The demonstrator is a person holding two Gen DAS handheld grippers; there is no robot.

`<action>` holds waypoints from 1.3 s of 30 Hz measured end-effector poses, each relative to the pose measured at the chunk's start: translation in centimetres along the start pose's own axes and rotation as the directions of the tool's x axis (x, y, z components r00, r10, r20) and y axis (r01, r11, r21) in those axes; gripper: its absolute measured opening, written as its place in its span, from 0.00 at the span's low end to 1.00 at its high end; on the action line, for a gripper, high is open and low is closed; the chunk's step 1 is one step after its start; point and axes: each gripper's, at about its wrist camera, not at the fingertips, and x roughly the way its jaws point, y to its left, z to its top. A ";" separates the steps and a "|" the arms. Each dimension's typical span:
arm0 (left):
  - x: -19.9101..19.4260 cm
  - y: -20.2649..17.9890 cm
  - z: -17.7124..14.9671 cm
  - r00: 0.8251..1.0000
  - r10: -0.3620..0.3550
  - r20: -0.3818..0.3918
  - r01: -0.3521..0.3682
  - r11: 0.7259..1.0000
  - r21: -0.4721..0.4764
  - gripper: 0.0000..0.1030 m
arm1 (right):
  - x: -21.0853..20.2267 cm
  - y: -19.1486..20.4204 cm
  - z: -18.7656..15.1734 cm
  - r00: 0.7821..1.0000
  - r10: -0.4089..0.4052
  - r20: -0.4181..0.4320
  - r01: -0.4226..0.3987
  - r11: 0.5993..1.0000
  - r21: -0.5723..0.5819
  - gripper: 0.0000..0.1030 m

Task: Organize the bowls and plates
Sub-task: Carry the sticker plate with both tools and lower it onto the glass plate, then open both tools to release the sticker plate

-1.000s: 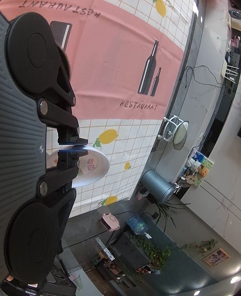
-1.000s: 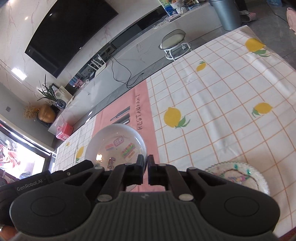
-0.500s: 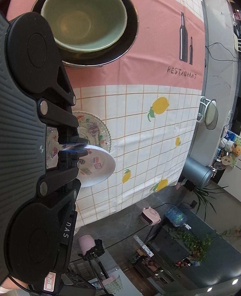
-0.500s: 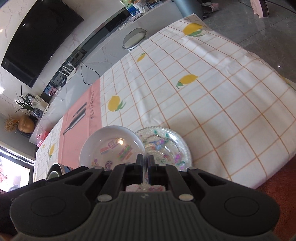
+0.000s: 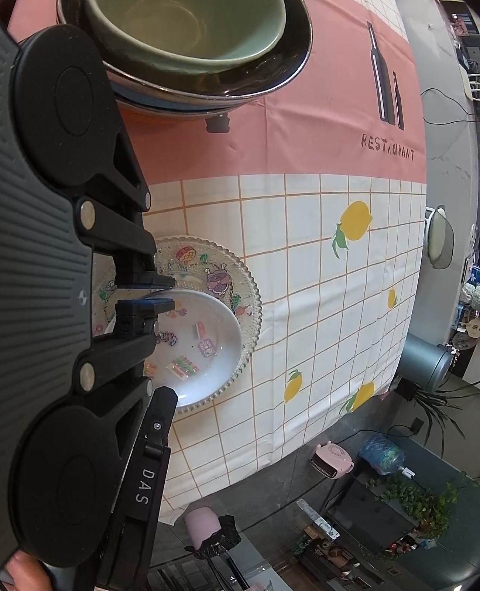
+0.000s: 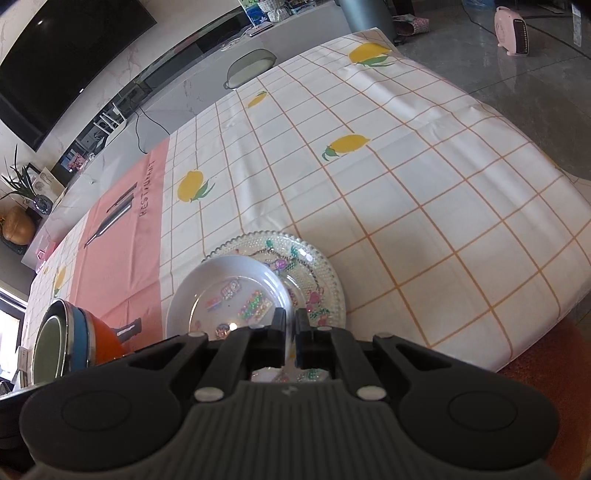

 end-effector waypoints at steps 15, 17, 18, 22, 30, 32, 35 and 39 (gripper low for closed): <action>0.9 -0.2 -0.2 0.998 0.060 0.009 -0.060 0.997 0.047 0.05 | 1.1 0.8 -0.3 1.000 -0.017 -0.008 0.017 0.999 -0.031 0.07; 0.9 -0.3 -0.2 0.998 0.060 0.006 -0.060 0.997 0.053 0.06 | 1.1 0.8 -0.3 1.000 -0.022 -0.003 0.022 0.999 -0.036 0.07; 1.0 -0.4 -0.2 0.998 0.059 0.007 -0.060 0.997 0.056 0.07 | 1.0 0.9 -0.3 1.000 -0.028 0.003 0.028 0.999 -0.039 0.07; 0.8 -0.5 -0.2 0.999 0.051 0.016 -0.051 0.997 0.051 0.19 | 0.5 1.0 -0.3 0.999 -0.031 0.028 0.033 0.998 -0.055 0.26; -1.6 -1.8 -0.1 0.996 0.053 0.078 -0.061 0.992 0.113 0.46 | -0.9 1.6 0.0 0.995 -0.056 0.085 0.064 0.994 -0.092 0.49; -2.6 -2.3 -0.1 0.993 0.052 0.105 -0.067 0.987 0.148 0.52 | -1.1 1.5 0.1 0.993 -0.066 0.093 0.075 0.993 -0.090 0.53; -4.0 -2.7 0.1 0.987 0.058 0.153 -0.085 0.981 0.176 0.60 | -1.5 1.4 0.3 0.992 -0.074 0.103 0.082 0.994 -0.078 0.64; -5.7 -2.4 0.7 0.978 0.063 0.200 -0.098 0.980 0.174 0.65 | -2.2 1.6 0.5 0.989 -0.085 0.122 0.094 0.993 -0.070 0.72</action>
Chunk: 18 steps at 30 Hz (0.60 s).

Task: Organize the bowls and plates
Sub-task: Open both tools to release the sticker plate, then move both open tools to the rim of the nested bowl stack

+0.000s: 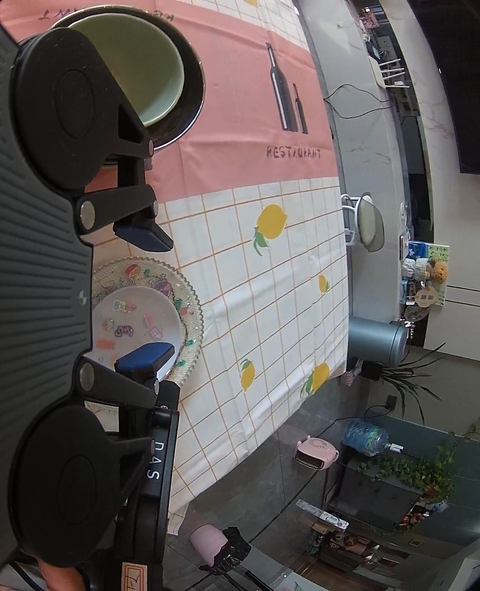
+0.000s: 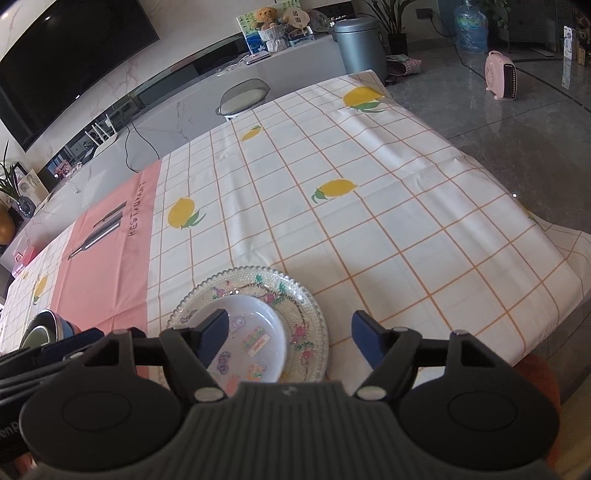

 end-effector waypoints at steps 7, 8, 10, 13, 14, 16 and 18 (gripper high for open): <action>-3.4 1.8 1.4 0.999 0.012 0.053 -0.011 1.000 -0.013 0.75 | -1.1 2.0 0.4 0.999 0.020 0.030 -0.019 0.999 -0.032 0.81; -3.8 2.2 1.6 0.998 0.018 0.058 -0.017 1.000 -0.018 0.76 | -1.2 2.5 0.4 0.999 0.031 0.032 -0.029 0.999 -0.043 0.81; -4.5 3.2 2.0 0.997 0.034 0.067 -0.031 0.999 -0.034 0.76 | -1.3 3.5 0.5 0.998 0.052 0.036 -0.049 0.997 -0.067 0.83; -5.7 4.8 2.7 0.995 0.046 0.093 -0.041 0.998 -0.057 0.79 | -1.4 5.4 0.7 0.996 0.076 0.038 -0.071 0.992 -0.105 0.84; -6.1 5.6 2.9 0.993 0.057 0.107 -0.050 0.996 -0.070 0.81 | -1.5 6.0 0.8 0.995 0.090 0.037 -0.085 0.990 -0.116 0.84; -6.7 7.0 3.3 0.990 0.077 0.122 -0.066 0.994 -0.093 0.85 | -1.6 7.2 0.9 0.993 0.117 0.031 -0.112 0.985 -0.130 0.86; -6.9 8.6 3.4 0.988 0.100 0.119 -0.086 0.989 -0.117 0.85 | -1.6 8.5 1.0 0.989 0.144 0.022 -0.139 0.979 -0.149 0.89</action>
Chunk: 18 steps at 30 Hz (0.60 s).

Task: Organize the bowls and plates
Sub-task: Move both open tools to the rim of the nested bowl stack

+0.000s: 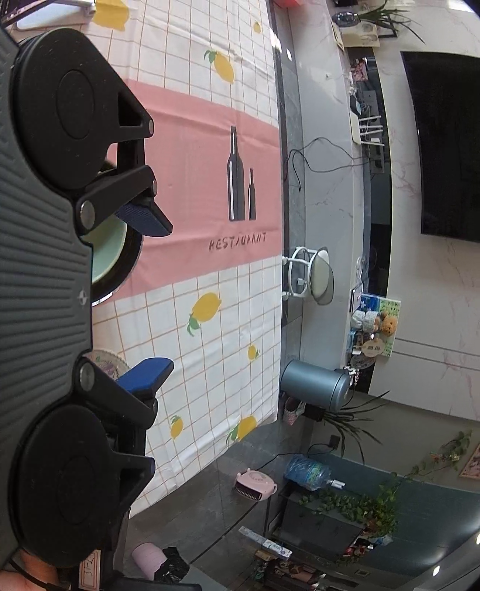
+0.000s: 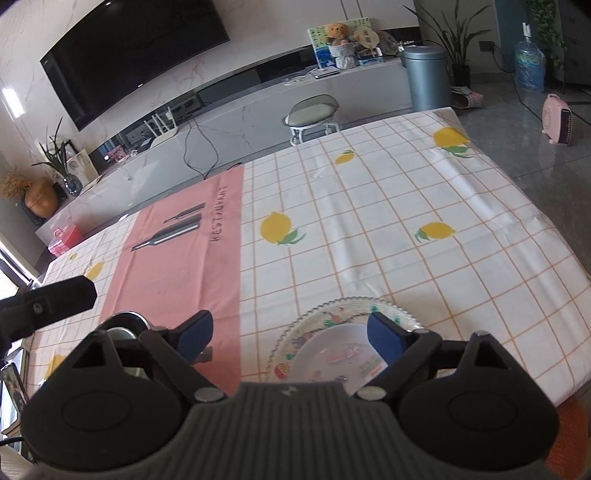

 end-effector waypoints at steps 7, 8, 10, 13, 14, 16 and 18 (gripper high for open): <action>1.1 4.8 -0.6 0.993 0.086 -0.083 -0.093 0.993 -0.074 0.85 | 1.3 4.0 0.1 0.996 0.078 -0.051 -0.081 0.995 -0.051 0.92; 1.1 5.3 -0.9 0.993 0.084 -0.087 -0.091 0.992 -0.085 0.85 | 1.6 4.4 0.0 0.994 0.087 -0.065 -0.091 0.995 -0.052 0.92; 1.3 6.0 -1.2 0.992 0.079 -0.098 -0.088 0.992 -0.093 0.85 | 2.3 5.2 -0.2 0.990 0.100 -0.096 -0.104 0.993 -0.047 0.92; 1.6 6.8 -1.9 0.990 0.088 -0.114 -0.100 0.990 -0.100 0.85 | 3.6 6.2 -0.6 0.980 0.106 -0.170 -0.116 0.992 -0.046 0.92; 1.7 7.1 -2.1 0.989 0.093 -0.118 -0.106 0.988 -0.109 0.85 | 4.0 6.6 -0.9 0.976 0.103 -0.191 -0.114 0.992 -0.046 0.91; 2.2 7.9 -2.6 0.987 0.087 -0.138 -0.106 0.985 -0.137 0.85 | 4.7 7.0 -1.2 0.971 0.093 -0.220 -0.105 0.993 -0.045 0.91; 2.5 8.7 -3.0 0.987 0.065 -0.149 -0.091 0.980 -0.175 0.85 | 5.2 7.1 -1.5 0.965 0.101 -0.243 -0.113 0.993 -0.034 0.91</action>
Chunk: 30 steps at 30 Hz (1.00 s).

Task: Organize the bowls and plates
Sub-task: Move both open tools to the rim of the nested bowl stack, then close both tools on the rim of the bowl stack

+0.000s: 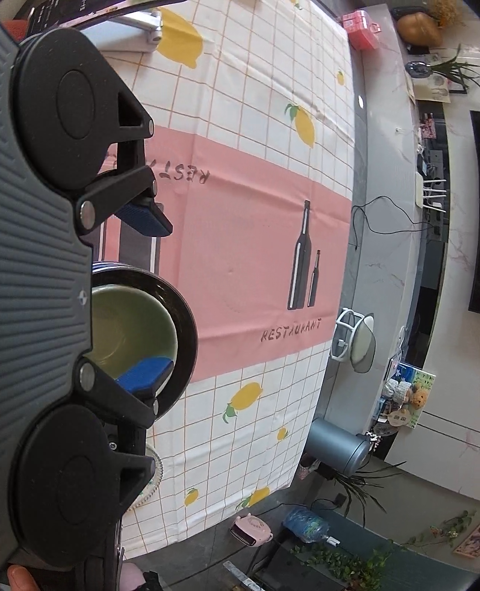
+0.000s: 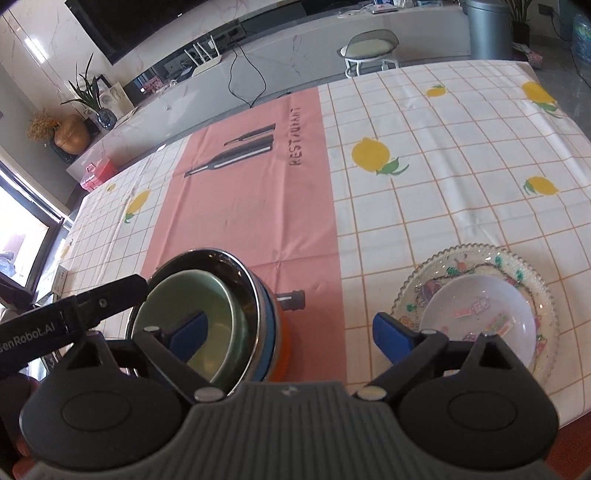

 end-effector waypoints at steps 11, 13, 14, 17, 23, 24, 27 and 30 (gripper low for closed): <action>3.7 3.4 -2.3 0.985 -0.120 -0.121 0.095 0.977 -0.191 0.82 | 3.1 -0.5 -0.7 0.994 0.029 -0.106 -0.022 0.998 0.062 0.78; 4.5 4.1 -2.6 0.977 -0.160 -0.140 0.121 0.960 -0.252 0.80 | 3.4 -0.7 -0.7 0.993 0.044 -0.113 -0.034 0.996 0.086 0.75; 4.8 4.4 -2.7 0.974 -0.168 -0.150 0.122 0.954 -0.275 0.76 | 3.6 -0.8 -0.8 0.992 0.052 -0.119 -0.040 0.994 0.099 0.75; 5.4 5.0 -3.2 0.974 -0.159 -0.161 0.105 0.948 -0.301 0.70 | 4.1 -1.2 -0.9 0.989 0.076 -0.129 -0.058 0.989 0.136 0.73; 5.7 6.0 -3.5 0.970 -0.192 -0.148 0.129 0.925 -0.357 0.64 | 5.0 -1.8 -1.2 0.980 0.135 -0.143 -0.102 0.971 0.218 0.67; 5.7 6.1 -3.5 0.969 -0.199 -0.145 0.135 0.922 -0.363 0.64 | 5.1 -1.7 -1.3 0.980 0.140 -0.142 -0.107 0.971 0.216 0.65; 5.8 6.2 -3.6 0.966 -0.218 -0.140 0.153 0.915 -0.374 0.58 | 5.6 -1.4 -1.4 0.976 0.153 -0.152 -0.119 0.969 0.216 0.60; 5.7 6.1 -3.6 0.964 -0.232 -0.132 0.166 0.909 -0.382 0.50 | 6.0 -1.6 -1.7 0.968 0.197 -0.154 -0.153 0.954 0.256 0.53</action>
